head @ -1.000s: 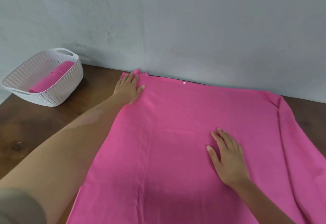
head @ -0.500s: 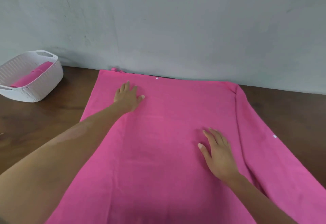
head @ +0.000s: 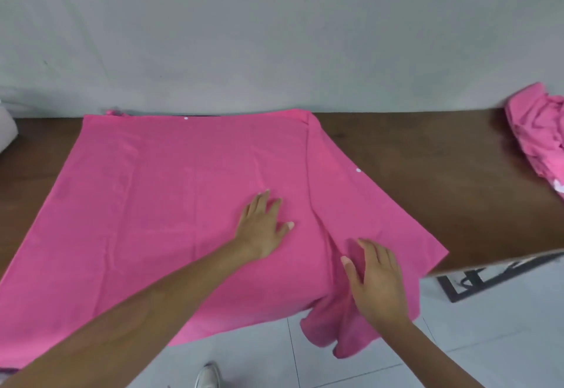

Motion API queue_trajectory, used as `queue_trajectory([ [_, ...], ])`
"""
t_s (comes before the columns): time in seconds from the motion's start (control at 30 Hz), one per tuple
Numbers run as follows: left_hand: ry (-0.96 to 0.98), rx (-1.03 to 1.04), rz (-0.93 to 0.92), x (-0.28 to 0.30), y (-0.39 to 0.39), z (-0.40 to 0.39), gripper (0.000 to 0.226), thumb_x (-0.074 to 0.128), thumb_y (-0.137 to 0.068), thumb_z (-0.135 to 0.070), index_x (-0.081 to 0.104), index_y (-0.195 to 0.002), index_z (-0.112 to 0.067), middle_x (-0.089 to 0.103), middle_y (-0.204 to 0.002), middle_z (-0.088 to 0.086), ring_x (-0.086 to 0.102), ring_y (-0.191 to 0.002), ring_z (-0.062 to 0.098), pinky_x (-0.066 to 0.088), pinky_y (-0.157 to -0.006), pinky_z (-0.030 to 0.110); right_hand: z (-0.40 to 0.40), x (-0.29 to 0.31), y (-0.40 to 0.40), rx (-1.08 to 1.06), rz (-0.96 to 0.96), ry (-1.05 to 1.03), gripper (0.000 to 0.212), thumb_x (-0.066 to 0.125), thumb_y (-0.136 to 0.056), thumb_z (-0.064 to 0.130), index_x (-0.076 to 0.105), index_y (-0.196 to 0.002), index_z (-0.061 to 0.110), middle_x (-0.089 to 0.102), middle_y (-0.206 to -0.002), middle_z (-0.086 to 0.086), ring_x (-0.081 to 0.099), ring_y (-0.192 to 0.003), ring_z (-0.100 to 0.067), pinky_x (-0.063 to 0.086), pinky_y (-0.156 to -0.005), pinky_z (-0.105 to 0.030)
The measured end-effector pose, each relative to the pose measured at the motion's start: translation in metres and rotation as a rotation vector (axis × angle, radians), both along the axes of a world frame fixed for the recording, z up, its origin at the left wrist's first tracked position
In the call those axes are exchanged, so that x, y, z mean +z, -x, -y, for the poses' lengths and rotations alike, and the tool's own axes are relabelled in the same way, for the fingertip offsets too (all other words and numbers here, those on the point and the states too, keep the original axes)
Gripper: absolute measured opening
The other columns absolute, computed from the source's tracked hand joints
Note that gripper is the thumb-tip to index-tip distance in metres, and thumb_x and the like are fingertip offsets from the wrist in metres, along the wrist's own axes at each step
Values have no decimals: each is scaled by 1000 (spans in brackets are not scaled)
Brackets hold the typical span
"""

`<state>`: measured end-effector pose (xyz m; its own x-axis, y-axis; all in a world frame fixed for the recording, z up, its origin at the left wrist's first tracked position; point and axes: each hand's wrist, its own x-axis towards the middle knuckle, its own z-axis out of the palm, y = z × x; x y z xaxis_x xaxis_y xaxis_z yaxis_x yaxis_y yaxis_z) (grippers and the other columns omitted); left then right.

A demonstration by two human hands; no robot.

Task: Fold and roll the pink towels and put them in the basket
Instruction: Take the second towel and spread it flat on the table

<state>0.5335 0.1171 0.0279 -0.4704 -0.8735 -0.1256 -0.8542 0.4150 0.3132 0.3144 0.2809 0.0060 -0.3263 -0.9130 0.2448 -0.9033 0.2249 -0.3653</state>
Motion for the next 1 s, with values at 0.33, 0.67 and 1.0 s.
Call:
queue_trajectory([
  [0.33, 186, 30, 69, -37, 35, -50, 81, 4, -92, -68, 9, -160, -24, 2, -168, 2, -1, -154, 19, 2, -125, 44, -49, -13, 82, -306, 278, 48, 37, 63, -96, 34, 62, -125, 11, 57, -120, -11, 48, -113, -30, 41, -98, -44],
  [0.67, 215, 51, 71, -39, 36, -49, 86, 1, -87, -72, 12, -160, -27, 6, -168, -1, 2, -154, 16, 4, -125, 41, -33, -3, 122, -385, 236, -37, 29, 59, -98, 39, 66, -115, 16, 55, -119, -10, 47, -112, -31, 41, -97, -45],
  [1.0, 241, 100, -12, -25, 55, -15, 55, 42, -97, -55, 49, -136, -16, 48, -137, 7, 42, -129, 29, 34, -110, 47, -5, 8, 146, -446, 161, -198, 34, 63, -96, 43, 61, -90, 10, 58, -108, -12, 48, -107, -35, 37, -92, -45],
])
